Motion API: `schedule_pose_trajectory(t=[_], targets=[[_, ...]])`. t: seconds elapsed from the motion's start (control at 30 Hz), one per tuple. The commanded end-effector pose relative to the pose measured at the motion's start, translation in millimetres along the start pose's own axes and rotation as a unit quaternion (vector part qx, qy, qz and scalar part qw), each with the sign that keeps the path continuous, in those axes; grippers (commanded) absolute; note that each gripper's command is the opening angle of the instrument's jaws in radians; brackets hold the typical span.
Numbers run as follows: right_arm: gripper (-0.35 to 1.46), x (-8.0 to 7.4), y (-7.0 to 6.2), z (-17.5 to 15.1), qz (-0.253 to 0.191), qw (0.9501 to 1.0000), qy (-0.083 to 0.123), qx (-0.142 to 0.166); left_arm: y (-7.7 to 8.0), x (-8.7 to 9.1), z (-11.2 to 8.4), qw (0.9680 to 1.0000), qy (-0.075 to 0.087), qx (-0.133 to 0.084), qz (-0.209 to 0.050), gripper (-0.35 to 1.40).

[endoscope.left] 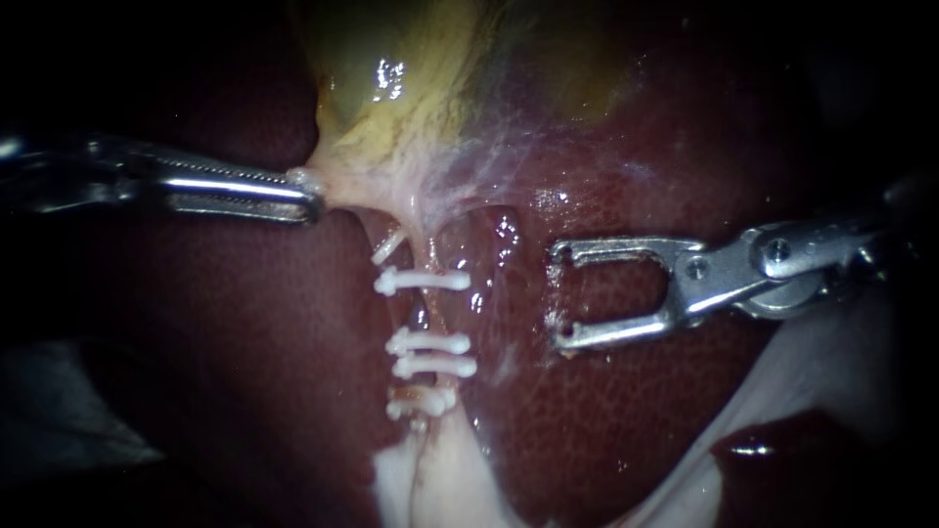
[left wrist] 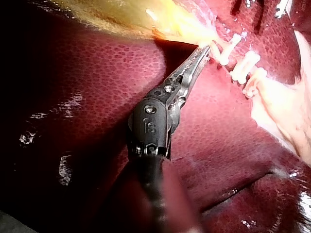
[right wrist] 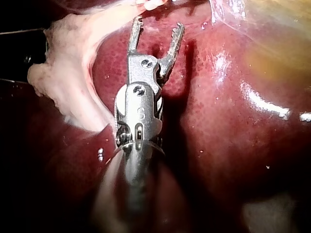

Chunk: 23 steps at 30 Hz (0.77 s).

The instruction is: Going back third clip right tube

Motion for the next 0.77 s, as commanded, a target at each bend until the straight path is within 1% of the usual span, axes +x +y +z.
schedule_pose_trajectory(t=[0.03,0.17,0.23,0.37,0.57,0.73,0.77], targets=[[0.50,0.0,0.0,-0.1,-0.002,1.0000,-0.001,-0.002,-0.2,-0.3,0.3,1.0000,0.000,0.001,0.001,-0.35],[0.50,-0.1,-0.1,-0.4,-0.006,0.9998,-0.005,-0.016,-0.8,-1.2,1.7,1.0000,0.000,0.003,0.004,-0.35],[0.50,-0.1,-0.2,-0.5,-0.007,0.9998,-0.005,-0.016,-1.2,-1.6,2.4,1.0000,0.002,0.002,0.005,-0.35],[0.50,-0.1,-0.2,-0.5,-0.007,0.9998,-0.005,-0.015,-2.1,-1.9,3.7,1.0000,-0.001,0.002,0.006,-0.35],[0.50,0.0,-0.3,-0.6,-0.007,0.9999,-0.005,-0.015,-2.3,-2.0,4.3,1.0000,-0.003,0.002,0.006,-0.35],[0.50,0.1,-0.4,-0.6,-0.007,0.9999,-0.003,-0.009,-2.2,-2.0,4.3,1.0000,-0.003,0.001,0.006,-0.35],[0.50,0.1,-0.4,-0.5,-0.007,0.9999,-0.006,-0.007,-2.2,-2.0,4.3,1.0000,-0.003,0.001,0.006,-0.35]])
